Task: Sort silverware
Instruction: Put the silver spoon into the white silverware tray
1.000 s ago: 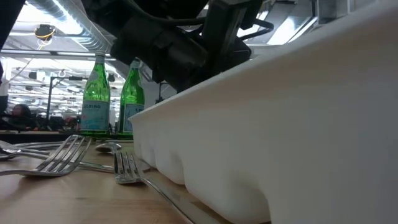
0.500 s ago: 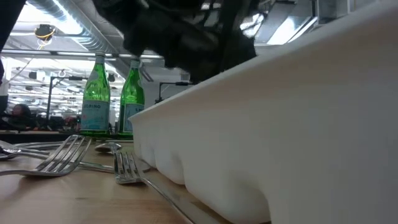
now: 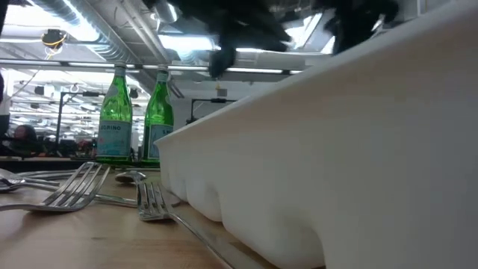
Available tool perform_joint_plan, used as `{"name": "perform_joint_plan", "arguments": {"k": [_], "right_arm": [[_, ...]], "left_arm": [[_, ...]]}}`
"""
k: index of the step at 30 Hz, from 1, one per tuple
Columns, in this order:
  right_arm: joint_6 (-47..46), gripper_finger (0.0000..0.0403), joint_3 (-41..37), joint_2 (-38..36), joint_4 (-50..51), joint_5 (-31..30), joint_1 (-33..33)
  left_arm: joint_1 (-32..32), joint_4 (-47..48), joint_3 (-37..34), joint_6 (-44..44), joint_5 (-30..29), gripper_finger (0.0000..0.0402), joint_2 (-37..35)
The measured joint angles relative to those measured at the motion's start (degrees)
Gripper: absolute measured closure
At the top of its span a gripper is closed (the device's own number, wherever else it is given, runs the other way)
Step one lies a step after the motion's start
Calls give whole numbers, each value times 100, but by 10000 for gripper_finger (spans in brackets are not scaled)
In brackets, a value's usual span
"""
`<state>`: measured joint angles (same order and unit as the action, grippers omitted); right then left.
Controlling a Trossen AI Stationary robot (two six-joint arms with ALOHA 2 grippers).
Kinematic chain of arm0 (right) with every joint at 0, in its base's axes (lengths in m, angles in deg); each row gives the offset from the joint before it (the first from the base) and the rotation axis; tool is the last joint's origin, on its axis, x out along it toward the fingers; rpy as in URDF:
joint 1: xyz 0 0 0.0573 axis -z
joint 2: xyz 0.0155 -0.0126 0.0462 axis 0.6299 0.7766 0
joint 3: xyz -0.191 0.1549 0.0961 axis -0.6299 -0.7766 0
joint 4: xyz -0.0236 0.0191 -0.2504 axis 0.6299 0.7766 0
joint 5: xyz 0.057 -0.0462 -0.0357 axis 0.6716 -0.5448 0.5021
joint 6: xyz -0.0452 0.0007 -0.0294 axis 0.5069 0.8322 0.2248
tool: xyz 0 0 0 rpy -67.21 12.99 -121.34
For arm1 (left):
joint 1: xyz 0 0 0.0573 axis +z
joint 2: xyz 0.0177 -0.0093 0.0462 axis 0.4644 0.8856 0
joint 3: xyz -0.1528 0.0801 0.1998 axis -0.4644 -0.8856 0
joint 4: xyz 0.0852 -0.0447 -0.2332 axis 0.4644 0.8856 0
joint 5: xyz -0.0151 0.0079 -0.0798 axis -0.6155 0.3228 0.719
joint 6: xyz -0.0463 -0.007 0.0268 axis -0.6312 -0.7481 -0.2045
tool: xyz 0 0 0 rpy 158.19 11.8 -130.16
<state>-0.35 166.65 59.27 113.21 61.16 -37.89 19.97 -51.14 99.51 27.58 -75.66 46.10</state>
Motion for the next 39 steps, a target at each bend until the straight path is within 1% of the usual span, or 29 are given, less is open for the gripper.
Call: {"name": "perform_joint_plan", "arguments": {"k": [2, 5, 8, 10, 13, 15, 19, 25, 28, 36, 39], "right_arm": [[689, 340, -295, 11, -670, 592, 288], [1493, 340, -668, 76, -1435, 1191, 736], [1942, 340, -942, 268, -1753, 1599, 1212], [2095, 340, -1099, 454, -1898, 1704, 1503], [2215, 340, -1273, 790, -2139, 1760, 1868], [2396, 340, -1294, 1038, -2290, 1789, 2048], [2663, 340, -1294, 1489, -2641, 1791, 2245], [3250, 340, -1294, 2010, -2707, 1788, 2292], [3464, 340, -1294, 2157, -2890, 1635, 2288], [3505, 340, -1294, 2194, -3420, 1054, 2288], [3891, 340, -1292, 2194, -3419, 1026, 2288]], "left_arm": [[45, 619, 0, 1, -292, 362, -311], [82, 1476, -2, 3, -696, 362, -755], [81, 2165, -2, 104, -1098, 365, -1165], [81, 2549, -2, 147, -1375, 368, -1368], [112, 2832, -2, 258, -1768, 368, -1579], [158, 2951, -2, 325, -1903, 368, -1643], [304, 3092, -2, 480, -1907, 368, -1648], [531, 3322, -4, 636, -1907, 369, -1642], [597, 3394, -4, 587, -1905, 369, -1642], [599, 3399, -4, 536, -1905, 369, -1642], [601, 3399, -4, 521, -1907, 369, -1642]]}}
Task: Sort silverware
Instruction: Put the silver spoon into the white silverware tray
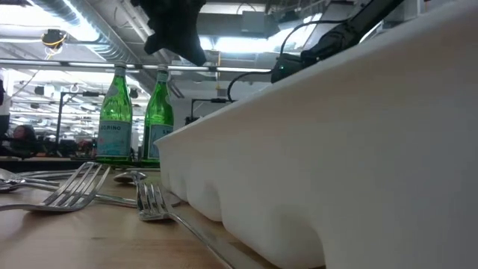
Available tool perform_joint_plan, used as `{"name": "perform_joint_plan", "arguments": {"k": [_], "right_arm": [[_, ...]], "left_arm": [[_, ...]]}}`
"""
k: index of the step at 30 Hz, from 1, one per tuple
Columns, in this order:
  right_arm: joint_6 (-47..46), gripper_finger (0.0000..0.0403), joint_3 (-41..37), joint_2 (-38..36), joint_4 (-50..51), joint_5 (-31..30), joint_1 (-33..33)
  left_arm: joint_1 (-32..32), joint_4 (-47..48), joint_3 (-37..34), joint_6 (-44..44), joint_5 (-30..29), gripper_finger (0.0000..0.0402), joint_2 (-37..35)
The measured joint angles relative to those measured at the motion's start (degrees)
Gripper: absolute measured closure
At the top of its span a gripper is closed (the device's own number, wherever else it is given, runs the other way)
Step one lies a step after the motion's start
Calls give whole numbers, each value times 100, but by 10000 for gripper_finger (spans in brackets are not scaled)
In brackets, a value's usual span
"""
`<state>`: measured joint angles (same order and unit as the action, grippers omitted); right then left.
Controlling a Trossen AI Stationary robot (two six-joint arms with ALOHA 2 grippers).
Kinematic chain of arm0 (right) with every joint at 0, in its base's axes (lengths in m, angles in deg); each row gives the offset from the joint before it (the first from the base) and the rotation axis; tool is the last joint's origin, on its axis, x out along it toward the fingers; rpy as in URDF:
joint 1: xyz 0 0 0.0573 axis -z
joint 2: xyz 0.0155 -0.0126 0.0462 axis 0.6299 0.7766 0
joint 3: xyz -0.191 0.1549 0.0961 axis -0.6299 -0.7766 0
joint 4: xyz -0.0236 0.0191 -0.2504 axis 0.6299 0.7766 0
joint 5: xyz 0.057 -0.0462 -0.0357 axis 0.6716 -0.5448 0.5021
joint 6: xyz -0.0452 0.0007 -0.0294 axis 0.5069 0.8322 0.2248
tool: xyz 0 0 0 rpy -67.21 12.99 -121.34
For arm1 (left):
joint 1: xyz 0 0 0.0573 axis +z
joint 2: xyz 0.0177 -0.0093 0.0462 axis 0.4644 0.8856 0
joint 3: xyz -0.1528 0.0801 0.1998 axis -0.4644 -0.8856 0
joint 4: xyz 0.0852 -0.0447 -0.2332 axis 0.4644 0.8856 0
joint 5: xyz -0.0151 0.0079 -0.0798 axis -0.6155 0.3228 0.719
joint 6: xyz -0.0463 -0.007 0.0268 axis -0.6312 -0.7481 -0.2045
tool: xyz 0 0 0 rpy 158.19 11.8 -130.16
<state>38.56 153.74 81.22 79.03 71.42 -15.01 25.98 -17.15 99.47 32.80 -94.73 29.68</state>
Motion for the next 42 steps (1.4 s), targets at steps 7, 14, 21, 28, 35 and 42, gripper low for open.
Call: {"name": "perform_joint_plan", "arguments": {"k": [7, 14, 21, 28, 35, 42], "right_arm": [[325, 340, 0, 239, 38, -47, 0], [813, 340, 17, 514, -37, -508, -7], [1049, 340, 7, 531, -71, -509, 0], [1095, 340, 7, 531, -105, -221, 11], [1273, 340, 18, 573, -89, 175, 11], [1111, 340, 31, 621, 229, 379, 4]], "left_arm": [[5, -2, 0, -11, -4, 369, 0], [136, -2, 0, -42, -26, 369, 2], [262, -4, 0, -81, -28, 369, 2], [267, -2, 0, -55, -28, 369, 2], [202, -2, 0, -90, -28, 369, 2], [45, -2, 0, -100, 8, 369, 2]]}}
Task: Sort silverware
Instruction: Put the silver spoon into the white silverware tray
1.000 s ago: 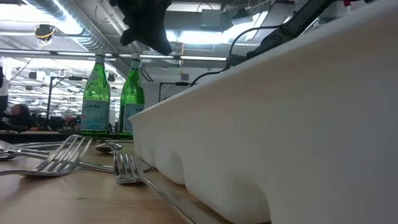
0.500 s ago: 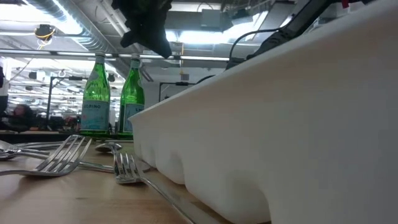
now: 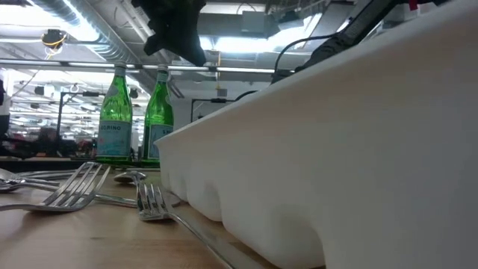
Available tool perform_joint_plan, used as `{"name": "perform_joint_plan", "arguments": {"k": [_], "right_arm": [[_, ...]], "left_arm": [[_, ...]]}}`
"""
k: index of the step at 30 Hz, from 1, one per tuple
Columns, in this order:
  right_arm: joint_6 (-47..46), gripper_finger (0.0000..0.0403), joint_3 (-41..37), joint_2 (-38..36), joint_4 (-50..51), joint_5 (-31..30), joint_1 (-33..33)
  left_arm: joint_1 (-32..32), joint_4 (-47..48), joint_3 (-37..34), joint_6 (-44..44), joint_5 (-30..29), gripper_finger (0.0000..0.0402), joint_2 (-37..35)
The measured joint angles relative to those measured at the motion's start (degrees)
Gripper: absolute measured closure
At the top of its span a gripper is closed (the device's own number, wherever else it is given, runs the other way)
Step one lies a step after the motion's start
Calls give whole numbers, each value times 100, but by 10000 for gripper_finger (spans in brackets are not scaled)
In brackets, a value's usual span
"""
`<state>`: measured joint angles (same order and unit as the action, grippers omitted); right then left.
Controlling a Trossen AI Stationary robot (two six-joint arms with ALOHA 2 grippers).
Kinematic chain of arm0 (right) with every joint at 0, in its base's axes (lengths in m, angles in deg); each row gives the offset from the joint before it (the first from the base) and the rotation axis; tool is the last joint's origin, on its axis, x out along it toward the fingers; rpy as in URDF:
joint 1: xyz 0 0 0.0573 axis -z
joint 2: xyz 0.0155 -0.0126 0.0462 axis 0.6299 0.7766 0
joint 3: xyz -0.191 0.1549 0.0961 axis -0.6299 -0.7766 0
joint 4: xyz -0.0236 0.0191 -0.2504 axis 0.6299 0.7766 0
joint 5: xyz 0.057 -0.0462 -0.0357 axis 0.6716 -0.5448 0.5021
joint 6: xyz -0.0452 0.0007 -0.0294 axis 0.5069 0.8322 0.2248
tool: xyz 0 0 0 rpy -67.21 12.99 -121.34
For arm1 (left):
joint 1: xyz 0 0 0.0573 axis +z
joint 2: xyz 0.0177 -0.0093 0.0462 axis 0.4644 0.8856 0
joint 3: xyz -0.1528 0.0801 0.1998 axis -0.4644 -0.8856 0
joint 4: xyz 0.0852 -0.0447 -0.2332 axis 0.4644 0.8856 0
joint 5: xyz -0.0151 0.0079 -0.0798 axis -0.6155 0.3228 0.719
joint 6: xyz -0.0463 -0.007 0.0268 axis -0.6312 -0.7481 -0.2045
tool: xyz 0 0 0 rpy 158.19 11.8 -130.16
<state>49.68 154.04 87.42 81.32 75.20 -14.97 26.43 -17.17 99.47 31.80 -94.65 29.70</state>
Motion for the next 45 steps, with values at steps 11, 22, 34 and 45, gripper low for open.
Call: {"name": "perform_joint_plan", "arguments": {"k": [11, 22, 34, 45], "right_arm": [[-536, 365, 181, 20, 640, 223, -141], [-1276, 373, 310, 29, 761, 535, -201], [-1726, 395, 280, 16, 699, 553, -199], [-2336, 397, 598, 46, 709, 1204, -201]], "left_arm": [[-39, 0, 0, -25, 20, 369, 0], [-39, 4, 0, 21, 20, 369, 2], [-39, -7, 0, -94, 20, 369, 2], [-39, -25, 0, -474, 20, 369, 2]]}}
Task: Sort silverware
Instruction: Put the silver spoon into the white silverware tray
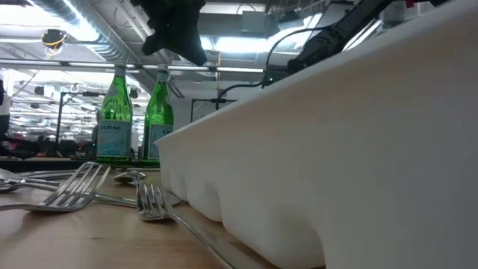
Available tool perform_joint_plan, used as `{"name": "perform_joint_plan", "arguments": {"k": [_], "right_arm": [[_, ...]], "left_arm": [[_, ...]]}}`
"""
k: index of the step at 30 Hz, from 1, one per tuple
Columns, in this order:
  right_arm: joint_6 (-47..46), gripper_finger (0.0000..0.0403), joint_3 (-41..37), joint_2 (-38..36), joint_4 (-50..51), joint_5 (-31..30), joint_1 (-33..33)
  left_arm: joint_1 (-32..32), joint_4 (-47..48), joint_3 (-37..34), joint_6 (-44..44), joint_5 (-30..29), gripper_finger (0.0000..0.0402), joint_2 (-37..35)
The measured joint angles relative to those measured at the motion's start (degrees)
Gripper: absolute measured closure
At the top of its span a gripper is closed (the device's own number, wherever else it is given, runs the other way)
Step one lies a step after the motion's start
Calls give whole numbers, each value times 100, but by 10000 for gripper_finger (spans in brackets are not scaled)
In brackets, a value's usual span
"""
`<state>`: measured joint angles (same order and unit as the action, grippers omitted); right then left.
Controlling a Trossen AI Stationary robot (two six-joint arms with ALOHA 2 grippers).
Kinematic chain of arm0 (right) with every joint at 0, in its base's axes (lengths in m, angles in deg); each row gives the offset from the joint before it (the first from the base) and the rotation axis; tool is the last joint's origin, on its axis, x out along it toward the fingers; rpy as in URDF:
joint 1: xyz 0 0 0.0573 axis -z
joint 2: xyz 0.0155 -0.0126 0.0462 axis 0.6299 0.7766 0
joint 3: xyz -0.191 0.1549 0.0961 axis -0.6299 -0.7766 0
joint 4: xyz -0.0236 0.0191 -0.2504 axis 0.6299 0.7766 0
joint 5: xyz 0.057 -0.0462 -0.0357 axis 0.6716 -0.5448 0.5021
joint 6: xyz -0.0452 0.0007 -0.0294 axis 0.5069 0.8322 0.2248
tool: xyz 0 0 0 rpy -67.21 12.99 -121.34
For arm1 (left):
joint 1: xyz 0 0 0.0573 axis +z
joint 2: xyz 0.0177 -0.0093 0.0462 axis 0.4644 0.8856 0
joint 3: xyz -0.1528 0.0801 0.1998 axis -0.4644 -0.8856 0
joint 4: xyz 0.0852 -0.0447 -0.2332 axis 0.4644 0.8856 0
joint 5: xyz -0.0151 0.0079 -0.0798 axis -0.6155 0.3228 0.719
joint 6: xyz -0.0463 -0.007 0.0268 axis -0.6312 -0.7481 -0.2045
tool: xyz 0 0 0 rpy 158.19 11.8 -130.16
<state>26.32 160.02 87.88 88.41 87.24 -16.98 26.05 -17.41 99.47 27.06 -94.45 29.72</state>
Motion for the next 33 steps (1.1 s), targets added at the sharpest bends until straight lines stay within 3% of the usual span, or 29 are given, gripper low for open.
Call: {"name": "perform_joint_plan", "arguments": {"k": [11, 23, 33], "right_arm": [[-694, 395, 772, -11, -90, 269, 2], [-2241, 392, 1842, -20, -979, 238, 7], [-4175, 391, 2455, -22, -2792, 358, 5]], "left_arm": [[-27, 22, 0, -756, -88, 369, -423], [-927, 1206, 0, -2072, -1936, 369, -1609], [-1054, 1404, 0, -2197, -2513, 369, -1313]]}}
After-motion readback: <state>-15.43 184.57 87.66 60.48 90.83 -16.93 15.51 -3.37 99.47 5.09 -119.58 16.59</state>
